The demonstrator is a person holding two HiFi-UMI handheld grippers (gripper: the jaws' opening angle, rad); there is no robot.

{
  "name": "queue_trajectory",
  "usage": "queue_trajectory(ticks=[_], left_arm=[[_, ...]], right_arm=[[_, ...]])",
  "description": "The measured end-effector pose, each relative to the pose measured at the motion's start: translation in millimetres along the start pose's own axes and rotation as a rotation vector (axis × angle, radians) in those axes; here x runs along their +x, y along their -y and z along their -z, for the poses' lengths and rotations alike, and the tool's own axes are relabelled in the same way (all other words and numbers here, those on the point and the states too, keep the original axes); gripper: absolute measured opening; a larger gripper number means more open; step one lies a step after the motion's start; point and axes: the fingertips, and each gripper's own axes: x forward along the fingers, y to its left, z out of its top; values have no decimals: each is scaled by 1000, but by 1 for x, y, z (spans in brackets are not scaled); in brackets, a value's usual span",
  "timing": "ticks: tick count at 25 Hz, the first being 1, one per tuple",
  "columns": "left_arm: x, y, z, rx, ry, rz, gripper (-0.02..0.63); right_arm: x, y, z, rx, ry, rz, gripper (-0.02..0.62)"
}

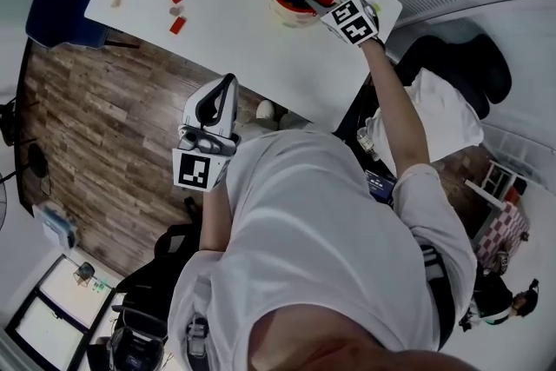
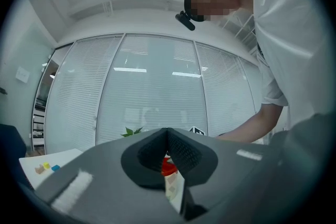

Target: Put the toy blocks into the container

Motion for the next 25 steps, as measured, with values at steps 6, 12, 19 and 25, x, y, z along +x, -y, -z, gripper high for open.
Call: queue_trajectory(ticks=[6, 12, 19, 25], left_arm=[[34, 15, 10, 13, -17, 81, -3], [81, 37, 29, 29, -26, 194, -3], [129, 72, 36, 20, -4, 313, -3], [165, 101, 63, 14, -16, 382, -3]], right_arm=[[-48, 8, -7, 88, 143, 99, 116], [-117, 13, 3, 209, 275, 252, 7], [-213, -2, 5, 275, 442, 390, 2], [-273, -15, 6, 358, 515, 466, 2]])
